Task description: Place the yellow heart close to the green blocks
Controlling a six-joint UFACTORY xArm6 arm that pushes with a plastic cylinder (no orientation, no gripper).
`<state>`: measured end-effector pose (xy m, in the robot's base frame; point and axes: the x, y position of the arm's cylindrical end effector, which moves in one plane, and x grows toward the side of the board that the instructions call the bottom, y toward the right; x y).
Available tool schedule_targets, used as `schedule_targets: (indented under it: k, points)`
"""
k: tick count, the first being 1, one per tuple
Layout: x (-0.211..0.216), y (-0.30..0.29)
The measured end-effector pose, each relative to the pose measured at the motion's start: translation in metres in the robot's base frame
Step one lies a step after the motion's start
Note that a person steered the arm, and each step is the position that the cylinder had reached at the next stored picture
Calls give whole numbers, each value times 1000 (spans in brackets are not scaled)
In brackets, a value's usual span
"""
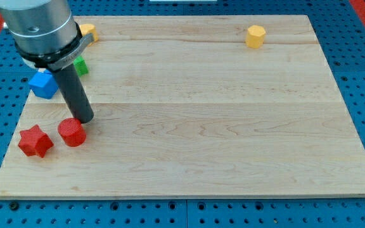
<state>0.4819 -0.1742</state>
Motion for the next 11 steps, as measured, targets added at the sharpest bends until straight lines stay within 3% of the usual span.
schedule_targets:
  k: [1,2,4,5,6,7,9,10,11]
  points:
    - [9,-8]
    - [-42,14]
    - [-222,48]
    - [-281,26]
    - [-282,-63]
    - [-263,-62]
    - [-222,32]
    - [-239,2]
    - [-229,-21]
